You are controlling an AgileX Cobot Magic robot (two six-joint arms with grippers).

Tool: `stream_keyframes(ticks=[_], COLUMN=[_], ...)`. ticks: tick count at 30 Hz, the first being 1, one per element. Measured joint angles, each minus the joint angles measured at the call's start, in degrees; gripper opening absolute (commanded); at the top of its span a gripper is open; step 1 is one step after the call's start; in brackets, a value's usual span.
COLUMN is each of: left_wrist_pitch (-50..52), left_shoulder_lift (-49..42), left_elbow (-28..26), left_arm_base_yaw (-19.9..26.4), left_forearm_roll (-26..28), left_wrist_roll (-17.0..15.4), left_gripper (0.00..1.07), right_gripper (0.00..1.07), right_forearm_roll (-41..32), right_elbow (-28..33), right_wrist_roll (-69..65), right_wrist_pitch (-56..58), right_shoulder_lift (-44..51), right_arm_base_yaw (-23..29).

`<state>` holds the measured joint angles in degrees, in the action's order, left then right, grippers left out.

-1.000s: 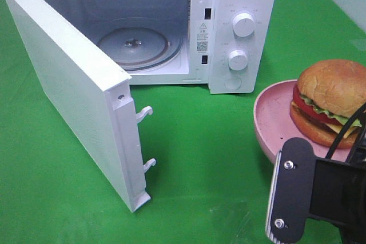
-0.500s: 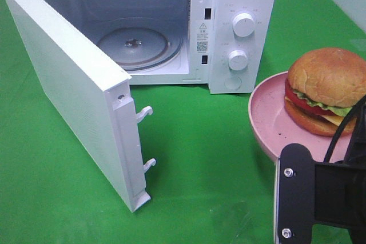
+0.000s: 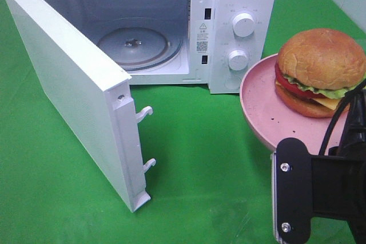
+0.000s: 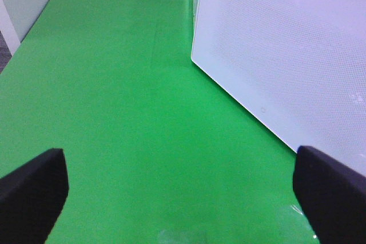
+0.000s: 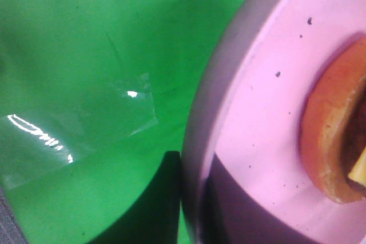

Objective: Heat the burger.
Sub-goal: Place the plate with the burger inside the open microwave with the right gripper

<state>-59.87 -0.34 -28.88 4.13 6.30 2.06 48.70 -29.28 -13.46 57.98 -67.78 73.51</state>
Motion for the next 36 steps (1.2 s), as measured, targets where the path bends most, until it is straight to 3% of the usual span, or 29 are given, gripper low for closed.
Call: stream_keyframes(ticks=[15, 36], left_wrist_pitch=[0.0, 0.0], left_shoulder_lift=[0.0, 0.0], left_elbow=[0.0, 0.0], left_arm_base_yaw=[0.0, 0.0], left_forearm_roll=[0.0, 0.0], left_wrist_roll=[0.0, 0.0], left_gripper=[1.01, 1.01], right_gripper=[0.0, 0.0], right_forearm_roll=[0.23, 1.55], right_elbow=[0.0, 0.0], right_wrist_roll=[3.67, 11.57], right_wrist_pitch=[-8.08, -10.71], right_shoulder_lift=[0.0, 0.0], right_arm_base_yaw=[0.0, 0.0])
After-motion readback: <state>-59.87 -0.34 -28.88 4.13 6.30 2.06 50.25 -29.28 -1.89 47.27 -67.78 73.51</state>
